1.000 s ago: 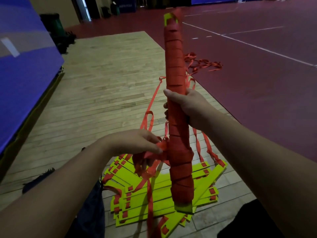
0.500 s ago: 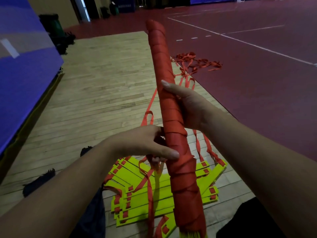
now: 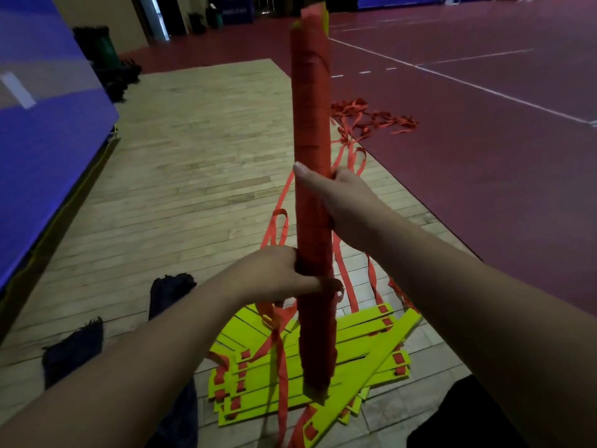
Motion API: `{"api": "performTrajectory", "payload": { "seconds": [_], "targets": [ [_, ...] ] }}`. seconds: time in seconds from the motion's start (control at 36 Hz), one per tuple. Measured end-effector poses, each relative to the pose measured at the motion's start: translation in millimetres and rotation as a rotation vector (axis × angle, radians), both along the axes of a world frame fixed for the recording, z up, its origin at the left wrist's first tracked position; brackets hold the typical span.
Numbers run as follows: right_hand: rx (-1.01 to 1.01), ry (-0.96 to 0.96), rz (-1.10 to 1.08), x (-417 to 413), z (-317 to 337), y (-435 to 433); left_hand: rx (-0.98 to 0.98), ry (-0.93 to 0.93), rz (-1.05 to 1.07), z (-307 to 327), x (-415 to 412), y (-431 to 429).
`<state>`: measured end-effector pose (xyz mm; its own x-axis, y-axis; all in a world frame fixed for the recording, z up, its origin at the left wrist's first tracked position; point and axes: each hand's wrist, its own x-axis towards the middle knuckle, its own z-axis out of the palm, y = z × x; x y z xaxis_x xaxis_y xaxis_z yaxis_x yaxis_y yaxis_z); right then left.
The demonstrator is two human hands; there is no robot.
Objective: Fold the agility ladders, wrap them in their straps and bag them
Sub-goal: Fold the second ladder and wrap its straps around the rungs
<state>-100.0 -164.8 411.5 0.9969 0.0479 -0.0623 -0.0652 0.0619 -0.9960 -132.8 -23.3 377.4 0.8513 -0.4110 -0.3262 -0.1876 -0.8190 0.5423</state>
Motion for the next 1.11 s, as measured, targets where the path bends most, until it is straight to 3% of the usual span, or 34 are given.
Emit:
{"api": "performTrajectory", "payload": {
  "seconds": [0.11,0.22,0.33,0.47,0.53,0.64,0.75,0.83,0.97,1.11],
  "targets": [
    [0.181,0.063,0.118,-2.2,9.1,-4.1,-0.122,-0.026,0.086,-2.8,4.9,2.3],
    [0.45,0.114,0.325,-5.9,16.2,-24.7,-0.367,0.154,-0.003,11.9,5.1,12.4],
    [0.412,0.194,0.542,-7.5,13.7,-20.2,-0.453,0.313,-0.148,19.0,-2.6,13.2],
    [0.43,0.158,0.464,-9.9,13.3,-11.0,-0.475,0.398,-0.191,25.3,-0.9,11.7],
    [0.448,0.144,0.454,-8.9,14.6,-11.9,-0.391,0.388,-0.189,25.2,4.5,13.0],
    [0.277,0.138,0.308,-4.1,7.7,-12.2,-0.228,0.358,-0.216,16.9,9.9,17.4],
    [0.183,0.098,0.058,3.8,-6.8,-5.9,-0.063,0.183,-0.126,7.9,8.3,9.4],
    [0.254,0.138,0.049,3.3,-5.5,-5.0,-0.06,0.021,-0.022,-1.2,6.8,2.8],
    [0.517,0.207,0.151,1.4,4.4,-18.9,-0.308,0.18,0.034,5.3,8.7,6.3],
    [0.473,0.235,0.366,0.0,8.0,-19.3,-0.515,0.319,-0.039,14.4,-3.6,4.4]
  ]
}}
